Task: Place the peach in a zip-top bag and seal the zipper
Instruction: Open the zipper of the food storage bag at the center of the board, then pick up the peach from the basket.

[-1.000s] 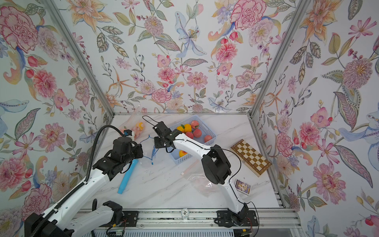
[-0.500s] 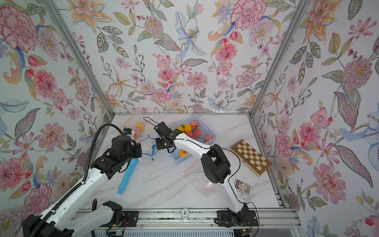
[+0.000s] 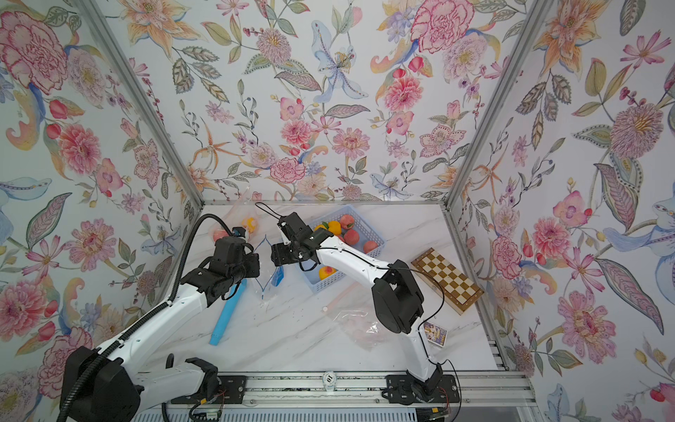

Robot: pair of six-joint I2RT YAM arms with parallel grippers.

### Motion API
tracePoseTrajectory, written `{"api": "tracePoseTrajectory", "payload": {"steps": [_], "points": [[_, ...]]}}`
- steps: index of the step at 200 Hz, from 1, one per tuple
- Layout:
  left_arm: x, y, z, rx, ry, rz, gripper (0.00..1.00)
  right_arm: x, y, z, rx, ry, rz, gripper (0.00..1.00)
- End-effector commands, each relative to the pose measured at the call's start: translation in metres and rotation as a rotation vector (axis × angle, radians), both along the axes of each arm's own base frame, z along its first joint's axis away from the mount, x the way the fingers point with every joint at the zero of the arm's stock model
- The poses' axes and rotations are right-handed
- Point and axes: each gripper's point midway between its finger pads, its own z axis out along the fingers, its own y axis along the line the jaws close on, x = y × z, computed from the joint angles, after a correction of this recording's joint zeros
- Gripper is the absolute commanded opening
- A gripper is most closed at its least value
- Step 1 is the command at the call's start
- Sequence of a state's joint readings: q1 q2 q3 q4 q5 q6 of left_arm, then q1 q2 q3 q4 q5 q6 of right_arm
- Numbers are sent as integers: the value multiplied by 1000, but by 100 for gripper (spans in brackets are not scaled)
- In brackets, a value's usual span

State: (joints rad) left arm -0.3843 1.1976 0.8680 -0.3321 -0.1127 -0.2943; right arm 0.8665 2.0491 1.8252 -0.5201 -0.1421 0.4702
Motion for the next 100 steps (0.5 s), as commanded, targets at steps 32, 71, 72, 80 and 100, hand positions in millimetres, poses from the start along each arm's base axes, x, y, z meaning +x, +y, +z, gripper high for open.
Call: {"api": "tracePoseTrajectory", "payload": {"steps": [32,71,72,80,100], "points": [[8,-7,19,-50,-51,-24,0,43,-56,24,-3,-87,-163,69],[8,-17,21,-111,-50,-47,0,93,-105,-11,-120,-107,-314,70],[7,-17,21,-113,-51,-47,0,94,-107,-13,-126,-106,-318,71],[7,-18,21,-129,-47,-47,0,104,-114,-21,-151,-110,-339,71],[5,-22,20,-163,-39,-51,0,124,-124,-37,-196,-121,-364,71]]}}
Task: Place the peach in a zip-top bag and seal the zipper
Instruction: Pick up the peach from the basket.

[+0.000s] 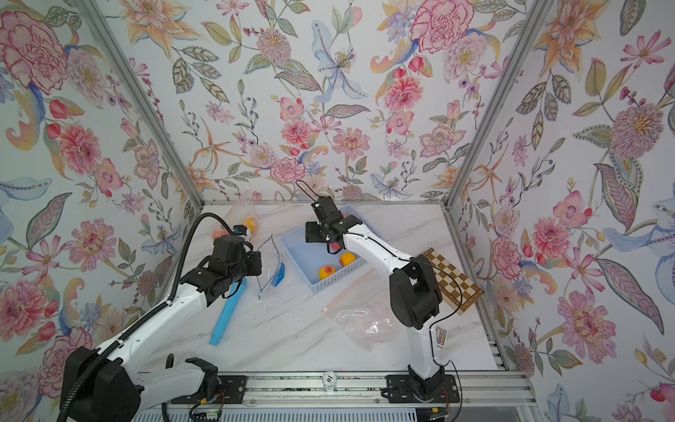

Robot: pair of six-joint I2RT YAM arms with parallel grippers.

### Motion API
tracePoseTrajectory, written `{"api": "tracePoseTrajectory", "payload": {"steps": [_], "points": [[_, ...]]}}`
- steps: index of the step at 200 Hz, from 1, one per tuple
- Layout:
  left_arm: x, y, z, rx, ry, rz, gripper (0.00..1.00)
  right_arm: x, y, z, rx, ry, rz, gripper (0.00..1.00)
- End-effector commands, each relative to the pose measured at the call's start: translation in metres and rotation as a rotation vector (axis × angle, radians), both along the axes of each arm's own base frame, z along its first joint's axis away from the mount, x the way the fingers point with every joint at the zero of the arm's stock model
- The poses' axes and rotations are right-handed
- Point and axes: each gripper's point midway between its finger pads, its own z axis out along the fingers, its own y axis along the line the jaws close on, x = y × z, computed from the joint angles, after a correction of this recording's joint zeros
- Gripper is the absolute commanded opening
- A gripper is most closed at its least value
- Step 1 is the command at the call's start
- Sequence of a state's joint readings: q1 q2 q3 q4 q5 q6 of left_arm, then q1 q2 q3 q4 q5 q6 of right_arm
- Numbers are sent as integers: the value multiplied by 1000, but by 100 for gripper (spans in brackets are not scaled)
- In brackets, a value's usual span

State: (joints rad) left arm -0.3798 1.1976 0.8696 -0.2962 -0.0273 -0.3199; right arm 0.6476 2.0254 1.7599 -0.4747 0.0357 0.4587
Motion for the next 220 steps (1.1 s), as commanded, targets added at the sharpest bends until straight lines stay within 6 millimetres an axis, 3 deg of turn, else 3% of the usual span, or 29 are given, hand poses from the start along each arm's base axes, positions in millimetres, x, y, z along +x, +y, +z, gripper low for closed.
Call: {"api": "tracePoseTrajectory", "payload": {"steps": [1,54,105,181,220], "points": [[3,-8,14,-81,-25,-8,0,22,-13,-30,-100,-8,-39,72],[-8,-20,10,-213,16,-14,0,58,-23,-61,-142,7,-74,74],[-14,-22,7,-294,46,16,0,76,-16,-75,-149,-1,-59,74],[-20,-24,4,-382,68,54,0,81,1,-93,-151,26,-5,70],[-23,-25,4,-398,66,51,0,80,4,-103,-164,40,9,75]]}}
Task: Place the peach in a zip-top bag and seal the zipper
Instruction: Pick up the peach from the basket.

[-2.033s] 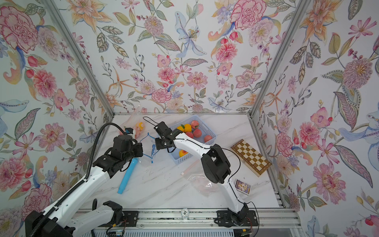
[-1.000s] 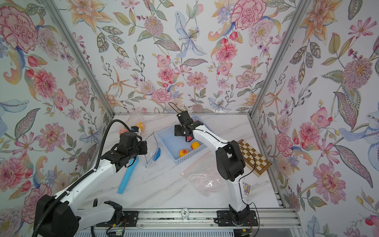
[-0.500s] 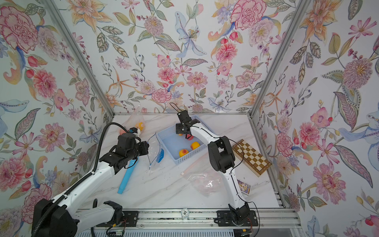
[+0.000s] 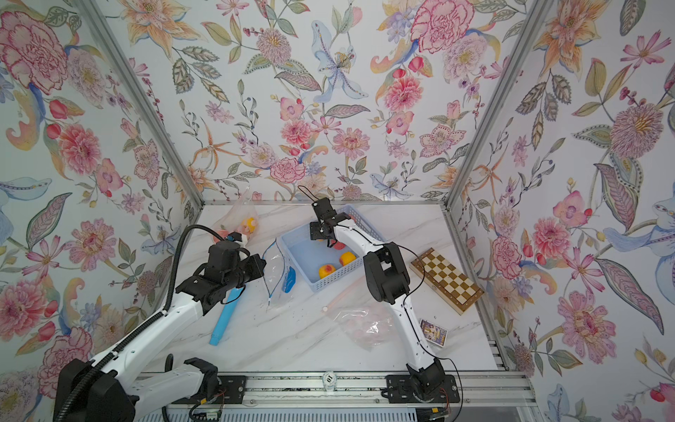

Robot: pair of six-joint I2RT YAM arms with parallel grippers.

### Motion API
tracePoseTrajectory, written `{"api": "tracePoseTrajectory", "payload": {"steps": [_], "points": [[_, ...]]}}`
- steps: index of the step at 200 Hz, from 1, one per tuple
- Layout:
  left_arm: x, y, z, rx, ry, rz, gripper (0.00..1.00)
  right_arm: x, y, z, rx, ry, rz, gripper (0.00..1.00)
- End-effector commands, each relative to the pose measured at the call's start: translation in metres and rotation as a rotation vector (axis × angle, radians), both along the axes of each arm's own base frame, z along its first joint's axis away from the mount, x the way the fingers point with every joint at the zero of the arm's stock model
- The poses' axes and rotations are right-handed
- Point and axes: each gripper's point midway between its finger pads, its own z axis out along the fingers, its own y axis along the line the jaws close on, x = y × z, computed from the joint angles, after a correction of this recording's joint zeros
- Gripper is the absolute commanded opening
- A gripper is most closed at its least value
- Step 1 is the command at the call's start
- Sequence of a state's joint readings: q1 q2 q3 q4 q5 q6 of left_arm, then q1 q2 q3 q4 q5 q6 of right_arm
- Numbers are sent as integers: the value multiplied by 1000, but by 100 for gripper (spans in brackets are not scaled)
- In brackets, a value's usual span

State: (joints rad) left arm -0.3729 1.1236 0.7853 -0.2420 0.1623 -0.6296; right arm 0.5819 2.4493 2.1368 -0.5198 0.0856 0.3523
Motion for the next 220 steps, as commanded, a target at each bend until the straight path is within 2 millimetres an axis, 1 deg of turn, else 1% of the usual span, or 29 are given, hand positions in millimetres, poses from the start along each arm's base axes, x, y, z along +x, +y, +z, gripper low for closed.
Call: {"api": "tracePoseTrajectory", "payload": {"steps": [1,31,47,72,91,110,143,165,185,220], "points": [[-2,-1,7,-44,-18,-1,0,-3,4,-9,-20,24,24,76],[-3,-2,5,-56,-20,-3,0,1,6,-12,-22,19,24,76],[-4,-2,3,-56,-18,-1,0,3,7,-12,-19,13,24,74],[-4,-1,2,-52,-17,2,0,6,7,-14,-19,14,21,64],[-3,1,2,-46,-20,14,0,5,7,-10,-16,12,25,55],[-2,2,2,-44,-25,18,0,2,7,-7,-15,14,32,53],[-1,1,3,-48,-36,19,0,-4,8,0,-12,15,44,41],[0,2,2,-42,-32,25,0,-12,12,11,-11,7,63,37],[2,4,1,-40,-31,39,0,-21,16,25,-7,-9,80,35],[5,6,3,-39,-38,54,0,-44,26,61,31,-42,117,33]]}}
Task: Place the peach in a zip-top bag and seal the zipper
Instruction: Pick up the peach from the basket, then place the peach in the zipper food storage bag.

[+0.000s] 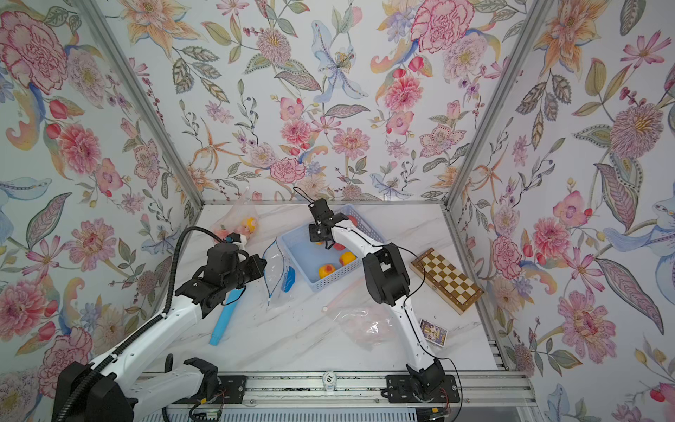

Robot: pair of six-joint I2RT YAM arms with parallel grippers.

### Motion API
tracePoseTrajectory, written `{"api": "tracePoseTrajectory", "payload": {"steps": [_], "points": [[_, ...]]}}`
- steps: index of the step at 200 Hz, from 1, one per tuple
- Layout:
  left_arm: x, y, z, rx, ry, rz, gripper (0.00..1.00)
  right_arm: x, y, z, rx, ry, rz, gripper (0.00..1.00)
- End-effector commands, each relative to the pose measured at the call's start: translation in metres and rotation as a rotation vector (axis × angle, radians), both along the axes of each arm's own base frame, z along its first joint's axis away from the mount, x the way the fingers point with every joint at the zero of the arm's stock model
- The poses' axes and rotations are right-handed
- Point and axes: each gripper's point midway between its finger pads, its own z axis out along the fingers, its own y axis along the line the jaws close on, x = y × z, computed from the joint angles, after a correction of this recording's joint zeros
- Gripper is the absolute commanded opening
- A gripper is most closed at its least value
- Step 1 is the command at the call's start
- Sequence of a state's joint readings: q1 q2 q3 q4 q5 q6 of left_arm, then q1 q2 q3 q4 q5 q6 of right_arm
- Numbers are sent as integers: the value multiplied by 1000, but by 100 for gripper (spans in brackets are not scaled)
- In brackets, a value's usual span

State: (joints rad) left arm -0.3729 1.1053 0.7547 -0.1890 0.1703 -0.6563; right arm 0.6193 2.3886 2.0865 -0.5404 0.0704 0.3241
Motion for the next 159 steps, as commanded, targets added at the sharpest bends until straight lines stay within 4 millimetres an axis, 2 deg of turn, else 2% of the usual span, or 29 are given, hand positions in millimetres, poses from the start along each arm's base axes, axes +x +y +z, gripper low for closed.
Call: {"api": "tracePoseTrajectory", "payload": {"steps": [1,41,75,103,127,159], "points": [[5,8,0,-1,-11,46,0,-21,12,49,44,-49,50,33],[12,8,5,-26,-29,58,0,-63,25,94,136,-97,103,32],[17,4,2,-45,-17,49,0,-105,41,142,274,-140,178,32],[21,2,-1,-57,-11,47,0,-135,53,169,370,-161,242,33],[23,2,-2,-62,-9,47,0,-156,69,181,425,-161,297,33],[24,2,-1,-69,-14,46,0,-175,94,176,466,-132,358,33]]}}
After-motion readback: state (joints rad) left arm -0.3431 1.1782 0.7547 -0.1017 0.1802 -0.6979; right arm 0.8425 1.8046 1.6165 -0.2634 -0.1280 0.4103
